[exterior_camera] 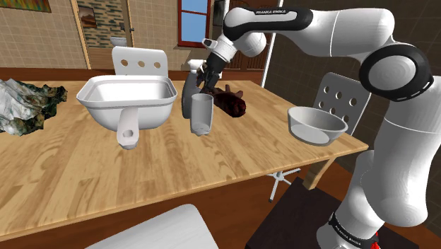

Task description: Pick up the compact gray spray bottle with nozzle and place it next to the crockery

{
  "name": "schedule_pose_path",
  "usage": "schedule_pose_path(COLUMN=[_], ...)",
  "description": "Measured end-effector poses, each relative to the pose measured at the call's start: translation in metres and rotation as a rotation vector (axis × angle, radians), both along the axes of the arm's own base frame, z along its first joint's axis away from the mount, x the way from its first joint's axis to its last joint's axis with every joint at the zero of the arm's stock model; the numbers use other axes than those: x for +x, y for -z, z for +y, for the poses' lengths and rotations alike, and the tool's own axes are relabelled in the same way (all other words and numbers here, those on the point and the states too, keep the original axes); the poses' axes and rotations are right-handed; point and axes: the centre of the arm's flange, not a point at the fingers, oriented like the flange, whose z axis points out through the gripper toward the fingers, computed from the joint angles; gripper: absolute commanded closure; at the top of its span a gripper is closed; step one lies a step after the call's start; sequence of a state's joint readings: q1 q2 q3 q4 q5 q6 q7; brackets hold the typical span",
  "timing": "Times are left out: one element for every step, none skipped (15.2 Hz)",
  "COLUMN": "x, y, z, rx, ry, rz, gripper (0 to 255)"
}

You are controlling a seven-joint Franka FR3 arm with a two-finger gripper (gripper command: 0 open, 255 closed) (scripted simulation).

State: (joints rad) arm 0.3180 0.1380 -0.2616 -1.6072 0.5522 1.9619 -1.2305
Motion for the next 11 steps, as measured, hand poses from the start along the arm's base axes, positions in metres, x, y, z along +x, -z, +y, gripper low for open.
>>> schedule_pose_path(x=[0.0005, 0.0008, 0.0009, 0.001, 0.001, 0.001, 0.001, 0.001, 0.001, 0.001, 0.001], y=[0.0017, 0.0024, 0.0027, 0.0028, 0.0029, 0.003, 0.003, 0.0029, 0.0029, 0.0028, 0.0028], z=[0.001, 0.0014, 0.0017, 0.0018, 0.0019, 0.002, 0.002, 0.002, 0.0019, 0.0019, 0.0019], rx=[0.0, 0.0, 0.0, 0.0, 0.0, 0.0, 0.0, 0.0, 0.0, 0.0, 0.0], ry=[0.0, 0.0, 0.0, 0.0, 0.0, 0.0, 0.0, 0.0, 0.0, 0.0, 0.0], rz=[0.0, 0.0, 0.0, -0.001, -0.001, -0.001, -0.001, -0.001, -0.001, -0.001, -0.001], gripper=[0, 0, 0, 0, 0, 0, 255, 255, 255, 255, 255])
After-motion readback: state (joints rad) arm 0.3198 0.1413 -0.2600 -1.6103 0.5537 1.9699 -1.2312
